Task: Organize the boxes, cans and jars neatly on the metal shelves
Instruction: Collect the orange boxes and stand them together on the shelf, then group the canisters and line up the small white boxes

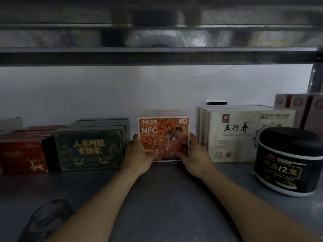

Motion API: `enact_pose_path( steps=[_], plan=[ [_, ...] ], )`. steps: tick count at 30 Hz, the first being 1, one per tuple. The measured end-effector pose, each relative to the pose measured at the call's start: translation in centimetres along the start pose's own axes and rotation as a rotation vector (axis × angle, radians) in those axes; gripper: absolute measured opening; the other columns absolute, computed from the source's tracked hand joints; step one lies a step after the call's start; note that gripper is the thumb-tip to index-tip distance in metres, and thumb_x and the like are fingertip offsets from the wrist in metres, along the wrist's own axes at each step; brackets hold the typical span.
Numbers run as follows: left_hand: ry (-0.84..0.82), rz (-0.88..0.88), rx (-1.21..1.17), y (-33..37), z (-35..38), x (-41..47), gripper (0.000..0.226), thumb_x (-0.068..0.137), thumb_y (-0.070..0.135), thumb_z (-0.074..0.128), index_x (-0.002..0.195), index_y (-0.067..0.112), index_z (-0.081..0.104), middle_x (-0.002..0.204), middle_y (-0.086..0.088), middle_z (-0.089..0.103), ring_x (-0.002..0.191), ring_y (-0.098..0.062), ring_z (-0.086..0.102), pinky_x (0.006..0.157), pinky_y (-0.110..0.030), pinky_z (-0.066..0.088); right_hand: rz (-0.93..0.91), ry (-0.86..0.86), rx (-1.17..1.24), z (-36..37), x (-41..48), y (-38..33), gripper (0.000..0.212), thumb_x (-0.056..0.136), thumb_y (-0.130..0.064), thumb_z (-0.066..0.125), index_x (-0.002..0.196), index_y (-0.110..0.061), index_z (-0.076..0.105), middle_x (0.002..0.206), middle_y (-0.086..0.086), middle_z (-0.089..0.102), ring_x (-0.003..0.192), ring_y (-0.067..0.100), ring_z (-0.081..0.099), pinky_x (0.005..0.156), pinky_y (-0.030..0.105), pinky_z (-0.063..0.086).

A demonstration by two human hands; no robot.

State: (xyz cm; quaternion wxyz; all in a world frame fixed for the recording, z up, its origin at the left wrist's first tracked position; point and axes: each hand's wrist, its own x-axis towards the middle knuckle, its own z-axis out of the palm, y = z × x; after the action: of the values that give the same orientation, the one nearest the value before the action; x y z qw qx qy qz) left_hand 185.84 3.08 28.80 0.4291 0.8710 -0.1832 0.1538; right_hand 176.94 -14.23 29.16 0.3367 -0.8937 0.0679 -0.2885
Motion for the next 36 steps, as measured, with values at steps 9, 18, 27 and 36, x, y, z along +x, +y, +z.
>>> enact_pose_path(
  steps=[9,18,27,36],
  plan=[
    [0.037,0.071,0.195,1.8,-2.6,-3.4,0.042,0.085,0.048,0.063,0.108,0.013,0.060,0.104,-0.005,0.062,0.090,-0.022,0.061,0.077,-0.037,0.055,0.036,0.051,-0.265,-3.0,-3.7,-2.5,0.050,0.090,-0.034,0.065,0.131,-0.012,0.047,0.122,0.012,0.062,0.109,0.031,0.060,0.083,0.034,0.050],
    [-0.092,0.216,-0.098,6.4,-3.0,-8.7,0.034,0.088,0.036,0.067,0.117,0.019,0.061,0.107,0.007,0.062,0.099,-0.011,0.058,0.087,-0.028,0.047,0.000,0.138,-0.175,-5.2,-9.6,-3.1,0.058,0.086,-0.040,0.067,0.137,-0.020,0.049,0.128,0.002,0.063,0.118,0.021,0.058,0.095,0.035,0.050],
    [-0.293,0.090,-0.484,11.5,1.1,-10.6,0.042,0.088,0.033,0.067,0.125,0.019,0.053,0.105,0.001,0.059,0.087,-0.008,0.055,0.068,-0.020,0.039,0.162,0.328,-0.142,-11.3,-14.8,-1.9,0.062,0.085,-0.038,0.072,0.137,-0.012,0.051,0.130,0.003,0.061,0.123,0.020,0.055,0.102,0.029,0.045],
    [-0.482,0.072,-0.651,18.4,7.9,-13.2,0.097,0.071,0.031,0.083,0.149,0.032,0.027,0.153,0.000,0.035,0.137,-0.021,0.036,0.110,-0.039,0.034,0.264,0.491,-0.198,-18.7,-20.7,-0.9,0.047,0.084,-0.033,0.075,0.124,-0.016,0.059,0.100,-0.011,0.060,0.098,0.010,0.058,0.088,0.027,0.048]
  ],
)
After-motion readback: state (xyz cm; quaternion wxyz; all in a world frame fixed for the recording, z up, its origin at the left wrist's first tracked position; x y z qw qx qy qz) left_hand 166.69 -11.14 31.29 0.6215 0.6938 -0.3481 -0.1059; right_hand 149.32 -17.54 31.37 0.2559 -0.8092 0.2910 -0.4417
